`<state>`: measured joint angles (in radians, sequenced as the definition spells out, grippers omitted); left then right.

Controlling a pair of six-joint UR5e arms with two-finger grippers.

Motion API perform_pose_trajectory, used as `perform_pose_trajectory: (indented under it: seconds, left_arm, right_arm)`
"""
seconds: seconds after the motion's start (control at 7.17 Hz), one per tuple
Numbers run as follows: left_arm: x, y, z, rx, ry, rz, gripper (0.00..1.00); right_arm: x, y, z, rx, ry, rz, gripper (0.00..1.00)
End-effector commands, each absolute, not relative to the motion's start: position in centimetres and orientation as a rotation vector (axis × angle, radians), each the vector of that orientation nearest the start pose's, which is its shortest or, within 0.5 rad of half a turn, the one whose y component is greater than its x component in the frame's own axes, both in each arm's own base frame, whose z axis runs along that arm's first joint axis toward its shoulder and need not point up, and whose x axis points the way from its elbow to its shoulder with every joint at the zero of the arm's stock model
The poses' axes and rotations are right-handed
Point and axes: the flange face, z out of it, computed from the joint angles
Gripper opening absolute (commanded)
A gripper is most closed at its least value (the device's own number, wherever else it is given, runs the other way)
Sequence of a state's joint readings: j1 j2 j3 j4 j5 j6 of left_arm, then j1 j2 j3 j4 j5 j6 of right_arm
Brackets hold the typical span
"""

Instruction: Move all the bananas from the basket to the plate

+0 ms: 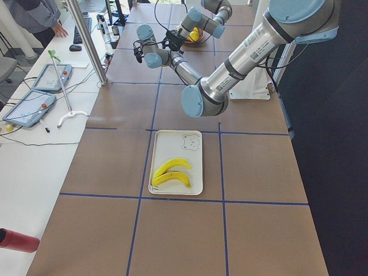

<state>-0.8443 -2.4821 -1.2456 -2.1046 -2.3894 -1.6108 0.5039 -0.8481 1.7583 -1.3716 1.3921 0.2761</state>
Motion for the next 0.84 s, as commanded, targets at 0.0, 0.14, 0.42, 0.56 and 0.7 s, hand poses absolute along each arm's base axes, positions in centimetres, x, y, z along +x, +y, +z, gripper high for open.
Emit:
perform_pose_trajectory:
  seconds: [0.0,0.14,0.42,0.56,0.7]
  left_arm:
    - [41.7,-64.1,18.0,-0.262,1.242,-0.309,0.0]
    - [37.4,-65.6,21.5,-0.292,1.248,-0.291,0.0]
    - [27.1,-68.0,27.8,-0.327,1.292,-0.251,0.0]
    - [22.8,-68.0,32.1,-0.319,1.309,-0.228,0.0]
    - [19.5,-67.4,34.3,-0.299,1.332,-0.208,0.0]
  right_arm:
    - [-45.8,-45.9,13.0,0.962,-0.632,-0.605,0.99]
    - [-43.8,-47.2,14.0,0.929,-0.658,-0.607,0.99]
    - [-40.0,-50.8,16.8,0.811,-0.601,-0.572,0.99]
    - [-37.9,-52.8,19.0,0.726,-0.558,-0.55,0.98]
    - [-35.4,-54.4,20.3,0.698,-0.555,-0.521,0.98]
